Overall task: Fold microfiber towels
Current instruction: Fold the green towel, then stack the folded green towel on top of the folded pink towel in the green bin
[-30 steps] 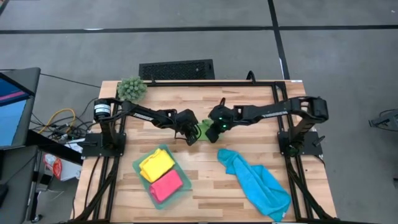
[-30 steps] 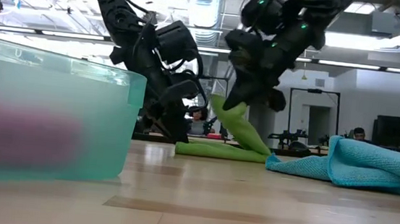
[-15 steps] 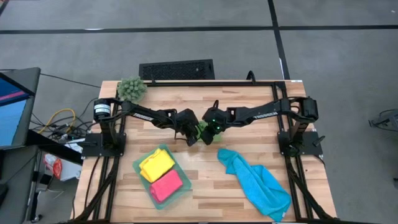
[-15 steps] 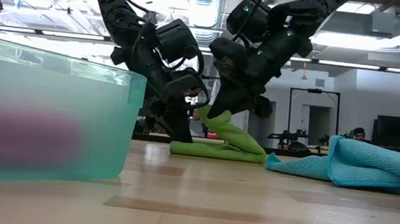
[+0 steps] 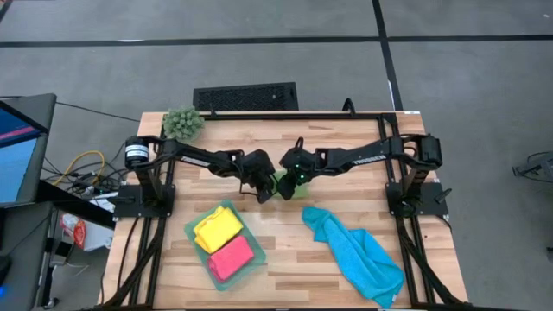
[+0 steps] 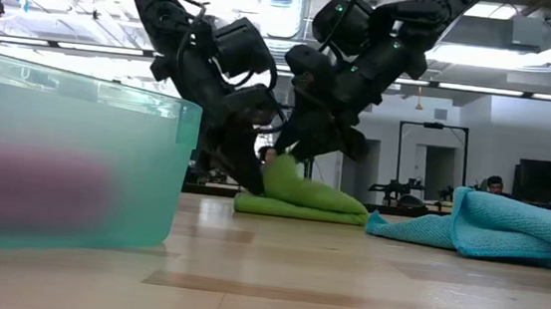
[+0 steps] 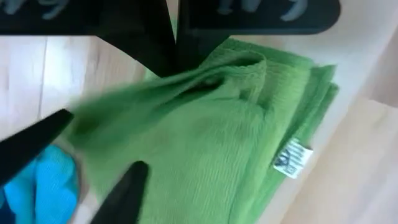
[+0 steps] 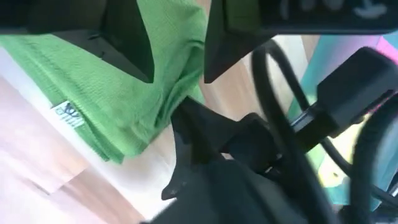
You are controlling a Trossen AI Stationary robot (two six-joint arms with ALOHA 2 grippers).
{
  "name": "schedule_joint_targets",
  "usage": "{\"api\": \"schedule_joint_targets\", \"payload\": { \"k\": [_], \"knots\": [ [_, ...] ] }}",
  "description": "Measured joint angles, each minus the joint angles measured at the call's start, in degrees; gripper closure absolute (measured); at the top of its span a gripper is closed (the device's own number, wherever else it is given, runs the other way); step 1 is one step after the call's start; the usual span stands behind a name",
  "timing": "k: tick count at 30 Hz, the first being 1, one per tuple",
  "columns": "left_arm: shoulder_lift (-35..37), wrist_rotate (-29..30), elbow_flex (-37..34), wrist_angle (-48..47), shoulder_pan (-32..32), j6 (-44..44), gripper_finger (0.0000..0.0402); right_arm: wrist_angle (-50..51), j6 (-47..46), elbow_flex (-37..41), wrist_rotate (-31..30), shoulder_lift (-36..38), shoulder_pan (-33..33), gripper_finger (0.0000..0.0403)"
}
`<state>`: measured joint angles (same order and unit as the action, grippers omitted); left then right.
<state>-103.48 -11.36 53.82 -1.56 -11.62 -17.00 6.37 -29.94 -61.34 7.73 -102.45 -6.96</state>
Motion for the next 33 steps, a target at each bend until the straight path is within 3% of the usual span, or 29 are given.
{"api": "schedule_joint_targets", "payload": {
  "k": [8,13,18,23,33],
  "knots": [
    [3.0,3.0,0.0,-0.7,-0.3,0.3,0.0402,-2.6,1.5,0.0,-0.1,3.0,-0.7,0.0208],
    [3.9,2.7,0.0,-0.7,-0.8,0.2,0.0402,3.9,4.0,0.0,-3.1,7.8,-0.5,0.0208],
    [3.9,3.8,0.0,-0.8,-1.0,0.0,0.0401,14.6,6.0,0.0,-9.8,11.1,1.3,0.0215],
    [3.6,7.6,0.0,-1.1,-2.3,1.9,0.0401,14.2,6.5,-0.1,-10.9,9.6,3.8,0.0218],
    [5.7,6.1,0.1,-6.6,-5.5,1.7,0.0401,10.4,6.5,0.0,-10.9,2.3,4.8,0.0219]
  ]
}}
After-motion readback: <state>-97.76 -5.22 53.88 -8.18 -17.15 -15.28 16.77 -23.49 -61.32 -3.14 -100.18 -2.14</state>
